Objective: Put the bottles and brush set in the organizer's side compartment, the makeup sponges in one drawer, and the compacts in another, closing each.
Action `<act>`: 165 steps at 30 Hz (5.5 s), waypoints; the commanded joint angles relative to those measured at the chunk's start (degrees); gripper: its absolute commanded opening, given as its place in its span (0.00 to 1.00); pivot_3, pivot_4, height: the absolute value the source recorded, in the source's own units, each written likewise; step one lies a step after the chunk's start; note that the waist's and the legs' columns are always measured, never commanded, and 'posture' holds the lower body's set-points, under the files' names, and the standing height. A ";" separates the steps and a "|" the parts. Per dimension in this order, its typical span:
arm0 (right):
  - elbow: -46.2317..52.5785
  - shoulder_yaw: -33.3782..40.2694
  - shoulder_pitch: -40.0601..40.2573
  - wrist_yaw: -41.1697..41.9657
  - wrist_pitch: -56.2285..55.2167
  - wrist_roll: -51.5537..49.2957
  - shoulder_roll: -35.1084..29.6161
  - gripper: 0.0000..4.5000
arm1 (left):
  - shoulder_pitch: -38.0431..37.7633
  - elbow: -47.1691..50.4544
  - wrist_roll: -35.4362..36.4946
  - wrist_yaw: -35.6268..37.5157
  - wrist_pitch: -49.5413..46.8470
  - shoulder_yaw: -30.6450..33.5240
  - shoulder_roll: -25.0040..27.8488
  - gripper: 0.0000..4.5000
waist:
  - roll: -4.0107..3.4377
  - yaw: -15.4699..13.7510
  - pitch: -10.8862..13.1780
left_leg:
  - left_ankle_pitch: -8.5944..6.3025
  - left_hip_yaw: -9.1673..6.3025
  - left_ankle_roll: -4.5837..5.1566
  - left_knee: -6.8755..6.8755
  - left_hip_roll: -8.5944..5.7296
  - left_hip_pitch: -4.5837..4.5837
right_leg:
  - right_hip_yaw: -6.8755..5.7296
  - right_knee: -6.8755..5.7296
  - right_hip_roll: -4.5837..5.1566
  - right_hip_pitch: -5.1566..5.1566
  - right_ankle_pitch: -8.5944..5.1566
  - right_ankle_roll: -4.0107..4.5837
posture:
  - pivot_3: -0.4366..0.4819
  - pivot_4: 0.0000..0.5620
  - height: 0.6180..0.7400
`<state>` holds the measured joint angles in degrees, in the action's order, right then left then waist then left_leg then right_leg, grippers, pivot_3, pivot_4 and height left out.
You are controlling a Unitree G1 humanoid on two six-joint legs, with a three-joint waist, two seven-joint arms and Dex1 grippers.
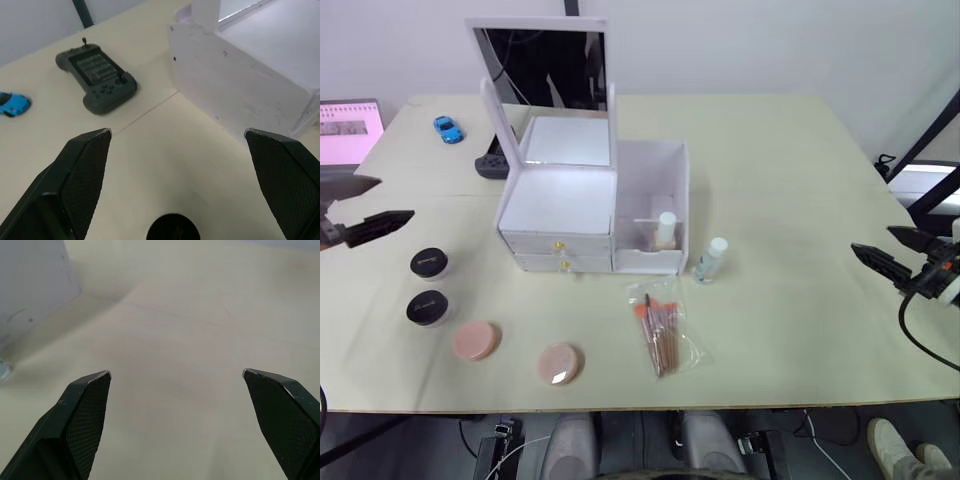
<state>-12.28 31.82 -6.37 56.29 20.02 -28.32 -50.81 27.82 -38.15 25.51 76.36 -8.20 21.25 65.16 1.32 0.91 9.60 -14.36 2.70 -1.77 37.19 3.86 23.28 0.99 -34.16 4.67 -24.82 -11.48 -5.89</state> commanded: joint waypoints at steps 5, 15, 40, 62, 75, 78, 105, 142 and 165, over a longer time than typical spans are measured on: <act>5.36 -2.46 -7.06 -4.25 6.77 -1.13 -2.51 0.99 | 5.65 12.52 5.01 -3.03 -6.55 0.91 -3.52 1.00 | 0.00 -0.21 0.00 | 0.01 0.02 -0.01 0.08 0.00 0.01 | 0.01 -0.04 0.01 0.05 0.00 0.00 | 0.48 0.27 0.86; 35.65 -13.19 -11.55 -12.29 27.35 -12.93 0.57 0.99 | -0.58 48.23 16.91 -11.48 -26.65 -5.75 -13.43 1.00 | 0.02 0.12 0.01 | 0.01 -0.03 0.00 0.06 0.00 0.00 | 0.06 -0.12 -0.07 0.06 -0.05 -0.10 | 0.48 0.27 0.86; 37.30 -28.46 -11.74 -21.62 27.97 -4.23 8.67 0.70 | -0.82 60.11 15.42 -18.57 -29.93 -14.19 -17.88 1.00 | 0.07 -0.17 -0.01 | 0.01 -0.10 0.00 0.24 -0.03 -0.01 | 0.09 -0.08 -0.08 0.16 -0.01 -0.03 | 0.48 0.27 0.86; 40.01 -23.21 -24.44 -17.88 38.62 -14.41 6.60 0.16 | 0.49 54.42 11.04 -19.11 -25.62 -14.34 -20.50 1.00 | 0.03 -0.05 0.01 | 0.01 -0.11 0.00 0.24 -0.03 0.01 | 0.09 -0.06 -0.08 0.15 -0.02 -0.03 | 0.48 0.27 0.86; 30.33 -30.92 -53.48 -12.04 42.64 -20.92 6.11 0.16 | -4.57 54.23 10.49 -20.97 -21.49 -9.22 -19.96 1.00 | 0.03 -0.01 0.00 | 0.01 -0.06 0.01 0.13 -0.02 0.09 | 0.08 0.01 -0.05 0.02 -0.01 -0.01 | 0.48 0.27 0.86; 25.59 -37.10 -54.89 -10.01 38.11 -14.72 8.02 0.16 | -6.23 54.62 10.80 -20.70 -20.46 -6.95 -19.48 1.00 | 0.03 0.04 0.00 | 0.01 -0.06 0.01 0.13 -0.01 0.08 | 0.07 -0.02 -0.05 0.01 0.00 0.00 | 0.48 0.27 0.86; 10.31 -52.17 -49.64 -4.18 23.35 8.03 21.81 0.16 | -11.22 60.45 16.74 -24.35 -24.73 0.08 -16.63 1.00 | 0.03 0.00 0.01 | 0.02 -0.04 0.00 0.06 -0.01 0.12 | 0.06 -0.14 -0.08 -0.12 0.00 -0.02 | 0.48 0.27 0.86; 18.56 -2.59 -10.35 6.75 11.21 -2.65 -3.25 1.00 | -14.96 7.28 5.34 -6.49 -2.10 13.16 -2.98 1.00 | 0.12 -0.22 -0.05 | 0.00 0.15 -0.04 0.04 0.01 0.08 | 0.04 0.02 0.11 -0.18 0.01 0.07 | 0.48 0.27 0.86; 25.93 -11.30 -18.86 5.23 25.81 -16.29 -6.69 1.00 | -16.77 30.28 18.85 -7.95 -36.48 17.42 4.19 1.00 | 0.14 0.08 -0.04 | 0.00 0.23 -0.03 -0.08 0.09 0.10 | 0.05 -0.09 0.06 -0.38 0.04 0.12 | 0.48 0.27 0.86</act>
<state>11.22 20.36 -22.90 62.41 43.42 -41.67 -56.30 10.02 -12.70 40.71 70.26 -38.27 35.26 66.66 1.46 0.99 9.57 -14.36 2.91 -1.80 37.10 3.95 23.37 1.04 -34.25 4.71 -25.21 -11.43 -5.78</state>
